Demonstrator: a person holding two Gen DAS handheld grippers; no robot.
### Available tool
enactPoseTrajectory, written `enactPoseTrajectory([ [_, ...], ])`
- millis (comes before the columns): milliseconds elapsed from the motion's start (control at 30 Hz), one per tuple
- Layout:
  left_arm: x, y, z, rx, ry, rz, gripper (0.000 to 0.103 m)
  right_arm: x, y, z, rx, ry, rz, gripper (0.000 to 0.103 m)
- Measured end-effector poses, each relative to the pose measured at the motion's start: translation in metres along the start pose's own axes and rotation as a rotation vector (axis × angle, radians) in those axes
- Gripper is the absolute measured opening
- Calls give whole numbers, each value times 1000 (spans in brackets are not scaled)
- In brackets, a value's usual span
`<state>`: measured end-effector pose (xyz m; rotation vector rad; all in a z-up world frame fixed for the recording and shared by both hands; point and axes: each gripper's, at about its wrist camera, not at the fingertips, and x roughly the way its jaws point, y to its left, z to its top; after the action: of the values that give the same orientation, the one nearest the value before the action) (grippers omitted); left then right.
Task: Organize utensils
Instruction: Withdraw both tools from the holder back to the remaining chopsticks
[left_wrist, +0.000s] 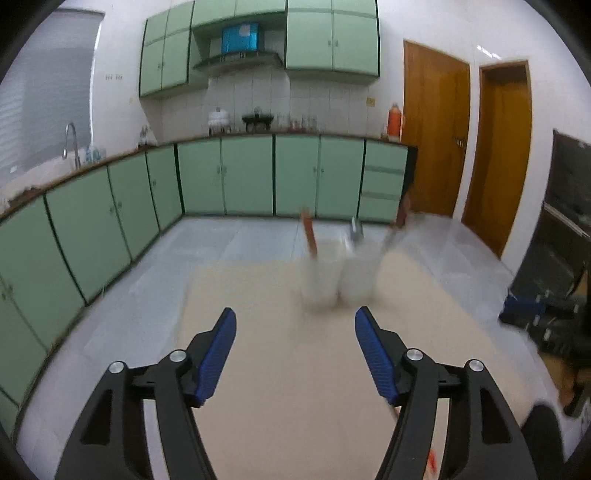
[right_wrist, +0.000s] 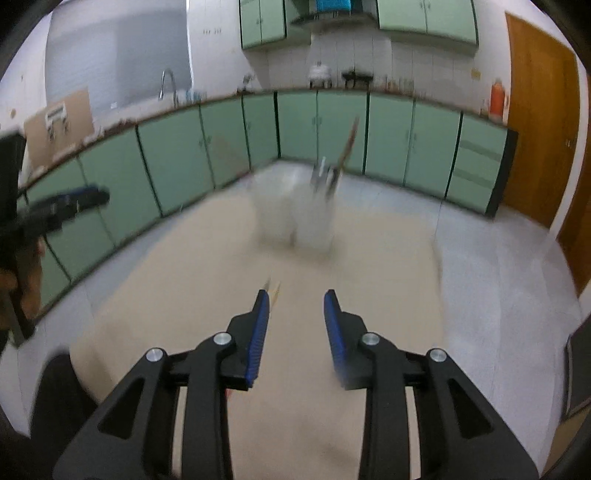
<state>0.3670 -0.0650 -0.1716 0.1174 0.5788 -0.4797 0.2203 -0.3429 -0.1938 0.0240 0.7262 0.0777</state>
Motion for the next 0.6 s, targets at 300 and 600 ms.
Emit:
enactPoseTrajectory([
  [300, -10, -24, -111, -18, 89, -24, 66, 35, 77, -129, -132, 121, 14, 31],
  [600, 6, -40, -143, -21, 161, -57, 66, 53, 83, -111, -133, 79, 23, 34],
])
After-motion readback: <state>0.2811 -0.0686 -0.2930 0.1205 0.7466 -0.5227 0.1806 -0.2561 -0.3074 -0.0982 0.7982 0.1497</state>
